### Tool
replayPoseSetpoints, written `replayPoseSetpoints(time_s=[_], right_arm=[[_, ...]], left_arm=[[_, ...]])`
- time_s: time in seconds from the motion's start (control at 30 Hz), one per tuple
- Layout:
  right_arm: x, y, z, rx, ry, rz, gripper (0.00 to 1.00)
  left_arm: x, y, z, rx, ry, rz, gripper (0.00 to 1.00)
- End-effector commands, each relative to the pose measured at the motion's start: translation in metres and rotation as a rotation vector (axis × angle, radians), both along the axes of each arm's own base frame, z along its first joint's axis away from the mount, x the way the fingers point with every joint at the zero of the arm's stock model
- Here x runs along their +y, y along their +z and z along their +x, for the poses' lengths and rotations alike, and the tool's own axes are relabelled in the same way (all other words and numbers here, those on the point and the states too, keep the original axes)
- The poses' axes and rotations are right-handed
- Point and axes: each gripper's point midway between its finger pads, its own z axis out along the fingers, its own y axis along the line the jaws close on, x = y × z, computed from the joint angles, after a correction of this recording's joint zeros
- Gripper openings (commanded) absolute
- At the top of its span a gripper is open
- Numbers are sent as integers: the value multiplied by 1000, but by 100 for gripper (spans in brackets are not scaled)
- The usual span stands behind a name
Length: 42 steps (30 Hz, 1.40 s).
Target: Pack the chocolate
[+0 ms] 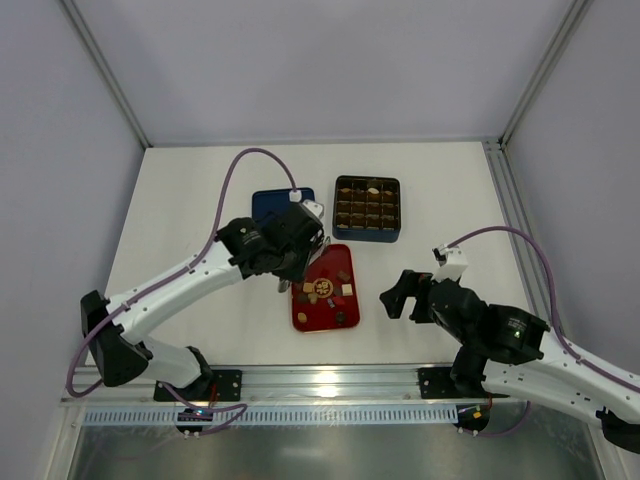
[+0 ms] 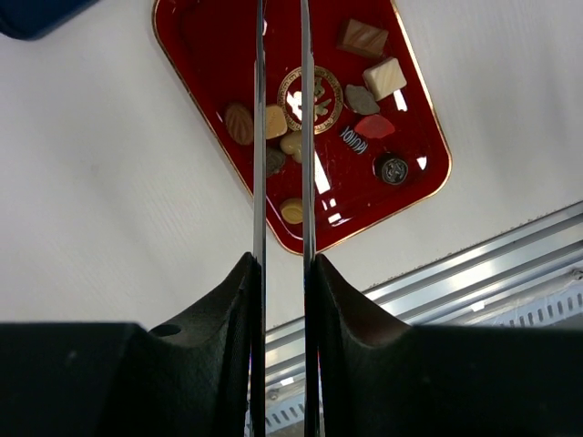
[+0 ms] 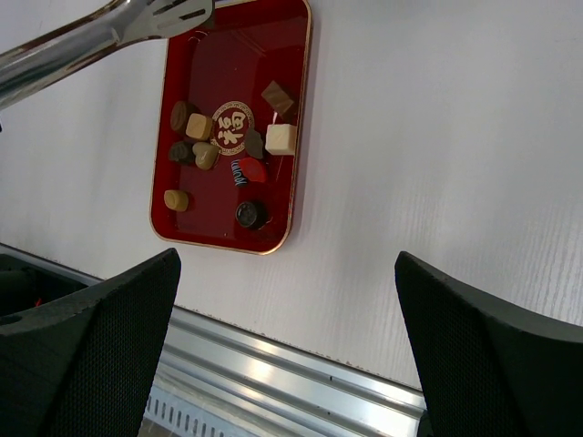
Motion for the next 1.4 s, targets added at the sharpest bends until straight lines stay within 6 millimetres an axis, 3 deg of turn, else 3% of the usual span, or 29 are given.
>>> replayPoseSetpoints(time_s=[0.0, 0.17, 0.4, 0.67, 0.97, 1.37], right_arm=[[0, 11, 3, -24, -21, 31, 100], [-1, 14, 4, -31, -25, 35, 100], [-7, 21, 5, -46, -40, 28, 100], [-14, 28, 4, -61, -50, 41, 100], [-17, 30, 2, -65, -55, 46, 100], [-18, 29, 2, -62, -54, 42, 100]], left_arm=[[-11, 27, 18, -80, -4, -31, 15], [-21, 40, 40, -113, -3, -40, 14], [-41, 53, 87, -164, 17, -46, 14], [-54, 42, 129, -175, 34, -26, 15], [-65, 22, 148, -156, 22, -15, 16], [-70, 4, 152, -130, 8, 2, 22]])
